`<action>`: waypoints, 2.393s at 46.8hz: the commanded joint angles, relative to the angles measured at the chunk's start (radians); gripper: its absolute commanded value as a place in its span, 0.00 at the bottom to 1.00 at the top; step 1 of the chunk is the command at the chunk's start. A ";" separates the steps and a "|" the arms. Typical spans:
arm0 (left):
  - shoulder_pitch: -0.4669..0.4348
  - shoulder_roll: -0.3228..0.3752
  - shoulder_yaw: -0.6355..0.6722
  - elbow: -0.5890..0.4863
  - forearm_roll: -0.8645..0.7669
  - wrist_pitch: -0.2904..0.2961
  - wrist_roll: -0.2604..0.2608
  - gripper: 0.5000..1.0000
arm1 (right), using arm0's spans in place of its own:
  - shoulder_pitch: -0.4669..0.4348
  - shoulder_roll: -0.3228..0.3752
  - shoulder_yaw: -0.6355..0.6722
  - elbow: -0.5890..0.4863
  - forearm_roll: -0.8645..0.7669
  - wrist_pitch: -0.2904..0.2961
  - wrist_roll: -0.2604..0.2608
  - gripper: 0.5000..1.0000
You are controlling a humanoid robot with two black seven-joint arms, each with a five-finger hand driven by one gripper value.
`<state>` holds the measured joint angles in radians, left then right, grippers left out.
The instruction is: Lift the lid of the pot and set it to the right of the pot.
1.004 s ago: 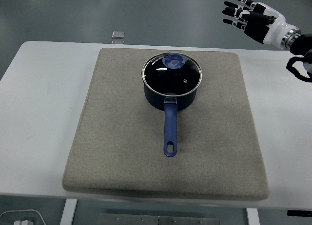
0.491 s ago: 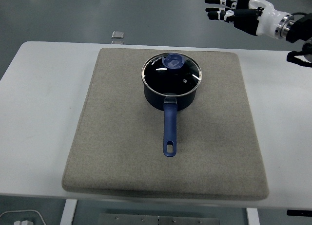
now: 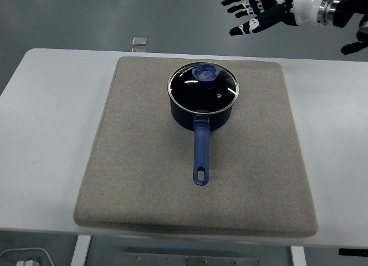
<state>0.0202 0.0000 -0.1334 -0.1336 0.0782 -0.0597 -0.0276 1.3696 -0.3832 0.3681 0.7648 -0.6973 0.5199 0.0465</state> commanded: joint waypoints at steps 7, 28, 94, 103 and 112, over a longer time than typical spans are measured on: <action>0.000 0.000 0.000 0.000 -0.001 0.000 0.000 1.00 | 0.034 0.018 -0.008 0.017 -0.183 0.012 0.006 0.83; 0.000 0.000 0.000 0.000 -0.001 0.000 0.000 1.00 | 0.101 0.109 -0.118 0.025 -0.379 0.022 0.033 0.83; 0.000 0.000 0.000 0.000 0.000 0.000 0.000 1.00 | 0.083 0.205 -0.251 0.013 -0.630 -0.072 0.059 0.66; 0.000 0.000 0.000 0.000 -0.001 0.000 0.000 1.00 | 0.086 0.205 -0.251 0.013 -0.630 -0.072 0.061 0.63; 0.000 0.000 0.000 0.000 0.000 0.000 0.000 1.00 | 0.086 0.207 -0.250 0.014 -0.630 -0.069 0.061 0.62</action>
<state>0.0199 0.0000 -0.1334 -0.1336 0.0780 -0.0598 -0.0276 1.4555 -0.1764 0.1167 0.7792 -1.3274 0.4494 0.1074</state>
